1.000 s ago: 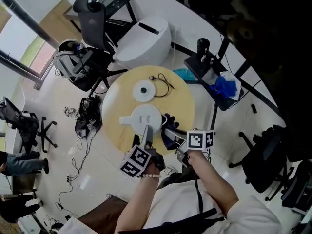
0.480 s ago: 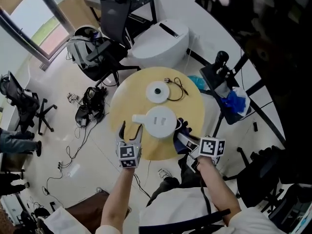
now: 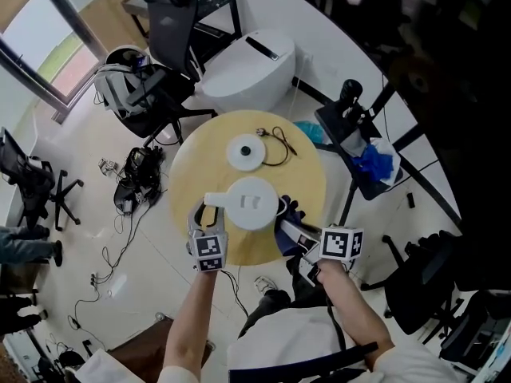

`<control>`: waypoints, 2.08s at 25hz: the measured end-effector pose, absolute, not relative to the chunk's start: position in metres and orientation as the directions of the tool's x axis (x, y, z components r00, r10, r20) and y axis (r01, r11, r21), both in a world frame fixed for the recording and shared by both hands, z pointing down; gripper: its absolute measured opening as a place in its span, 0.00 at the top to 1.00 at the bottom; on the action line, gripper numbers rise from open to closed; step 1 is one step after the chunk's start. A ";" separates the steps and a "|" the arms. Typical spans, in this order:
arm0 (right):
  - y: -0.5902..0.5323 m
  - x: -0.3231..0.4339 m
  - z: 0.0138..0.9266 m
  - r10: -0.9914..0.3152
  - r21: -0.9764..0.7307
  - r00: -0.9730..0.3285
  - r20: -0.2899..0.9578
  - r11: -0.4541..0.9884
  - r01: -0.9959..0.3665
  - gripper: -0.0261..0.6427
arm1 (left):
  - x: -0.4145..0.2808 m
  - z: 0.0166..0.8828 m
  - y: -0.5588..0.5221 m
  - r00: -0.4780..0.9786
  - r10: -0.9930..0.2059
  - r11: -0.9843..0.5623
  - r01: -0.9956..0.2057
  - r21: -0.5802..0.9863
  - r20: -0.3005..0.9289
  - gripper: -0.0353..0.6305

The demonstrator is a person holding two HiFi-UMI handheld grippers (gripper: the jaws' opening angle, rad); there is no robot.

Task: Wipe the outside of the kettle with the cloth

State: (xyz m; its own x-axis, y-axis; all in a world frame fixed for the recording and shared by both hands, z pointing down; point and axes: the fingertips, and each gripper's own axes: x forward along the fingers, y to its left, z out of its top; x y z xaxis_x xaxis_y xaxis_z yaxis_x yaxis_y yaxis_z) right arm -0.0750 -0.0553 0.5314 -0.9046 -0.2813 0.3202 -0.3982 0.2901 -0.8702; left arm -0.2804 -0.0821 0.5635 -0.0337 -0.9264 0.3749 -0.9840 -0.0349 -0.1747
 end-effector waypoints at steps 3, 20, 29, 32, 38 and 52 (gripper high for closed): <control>-0.052 -0.076 0.523 -0.290 -0.884 -0.910 0.298 0.277 -0.377 0.86 | -0.282 0.563 -0.082 -0.041 -0.928 -0.025 -0.985 -0.173 0.369 0.73; -0.062 -0.077 0.680 -0.260 -0.856 -0.834 0.487 0.047 -0.514 0.86 | -0.274 0.561 -0.048 -0.089 -0.898 0.005 -0.981 -0.193 0.430 0.74; -0.072 -0.071 0.682 -0.249 -0.827 -0.828 0.502 0.141 -0.544 0.86 | -0.261 0.565 -0.024 -0.109 -0.870 0.022 -0.983 -0.184 0.480 0.74; -0.067 -0.074 0.634 -0.241 -0.831 -0.866 0.438 0.257 -0.492 0.86 | -0.260 0.565 -0.024 -0.116 -0.863 0.030 -0.983 -0.179 0.491 0.74; -0.053 -0.069 0.532 -0.258 -0.778 -0.909 0.328 0.472 -0.415 0.86 | -0.246 0.564 -0.014 -0.060 -0.866 -0.014 -0.990 -0.143 0.496 0.74; -0.028 -0.071 0.556 -0.152 -0.689 -0.887 0.435 0.578 -0.437 0.86 | -0.230 0.562 0.005 -0.004 -0.884 -0.074 -0.986 -0.149 0.468 0.74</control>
State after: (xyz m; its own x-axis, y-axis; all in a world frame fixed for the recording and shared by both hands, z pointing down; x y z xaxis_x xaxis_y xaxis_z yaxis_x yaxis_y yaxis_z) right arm -0.0706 -0.0281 0.5556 -0.8874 -0.1524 0.4351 -0.4371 0.5784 -0.6888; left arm -0.2304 0.0049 0.5624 -0.0041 -0.8836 0.4683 -0.9861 -0.0741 -0.1486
